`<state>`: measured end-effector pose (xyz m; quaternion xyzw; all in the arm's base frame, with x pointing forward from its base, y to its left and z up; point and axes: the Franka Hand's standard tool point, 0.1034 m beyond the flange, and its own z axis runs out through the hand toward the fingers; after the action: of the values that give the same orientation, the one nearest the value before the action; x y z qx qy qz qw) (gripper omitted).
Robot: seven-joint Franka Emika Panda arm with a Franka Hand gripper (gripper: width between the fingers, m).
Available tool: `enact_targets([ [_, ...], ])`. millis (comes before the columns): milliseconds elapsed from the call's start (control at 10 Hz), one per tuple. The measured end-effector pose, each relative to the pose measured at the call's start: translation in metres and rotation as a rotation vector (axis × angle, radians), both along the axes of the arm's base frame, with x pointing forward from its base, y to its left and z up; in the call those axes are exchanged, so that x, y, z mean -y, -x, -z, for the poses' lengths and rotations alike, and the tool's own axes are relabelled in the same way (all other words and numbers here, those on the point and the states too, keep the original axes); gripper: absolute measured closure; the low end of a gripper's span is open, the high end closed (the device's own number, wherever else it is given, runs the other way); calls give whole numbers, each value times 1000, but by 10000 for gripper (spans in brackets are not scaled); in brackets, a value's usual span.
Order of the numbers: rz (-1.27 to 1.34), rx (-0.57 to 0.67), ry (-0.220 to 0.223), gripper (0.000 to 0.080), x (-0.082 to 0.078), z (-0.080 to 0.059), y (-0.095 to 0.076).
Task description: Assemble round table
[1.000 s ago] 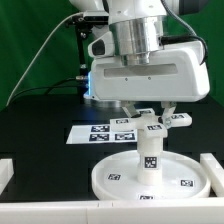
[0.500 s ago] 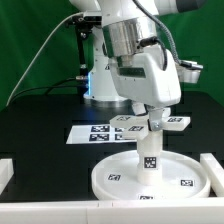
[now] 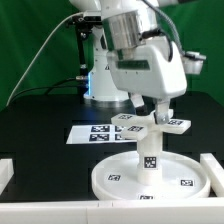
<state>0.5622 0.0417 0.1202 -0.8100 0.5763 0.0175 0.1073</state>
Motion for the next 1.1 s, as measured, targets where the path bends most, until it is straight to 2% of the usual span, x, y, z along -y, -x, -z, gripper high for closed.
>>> enact_targets([
  [200,-105,29,3,152,-2,-12,-3],
  [400,-400,91,22,150,5,-9,-3],
  [600,-686,85,50,150,-4,-7,0],
  [900,-888,124,68,150,-3,-6,0],
  [1000,-1013,135,92,150,-2,-6,-1],
  [1100,-1175,134,137,150,-1,-5,-2],
])
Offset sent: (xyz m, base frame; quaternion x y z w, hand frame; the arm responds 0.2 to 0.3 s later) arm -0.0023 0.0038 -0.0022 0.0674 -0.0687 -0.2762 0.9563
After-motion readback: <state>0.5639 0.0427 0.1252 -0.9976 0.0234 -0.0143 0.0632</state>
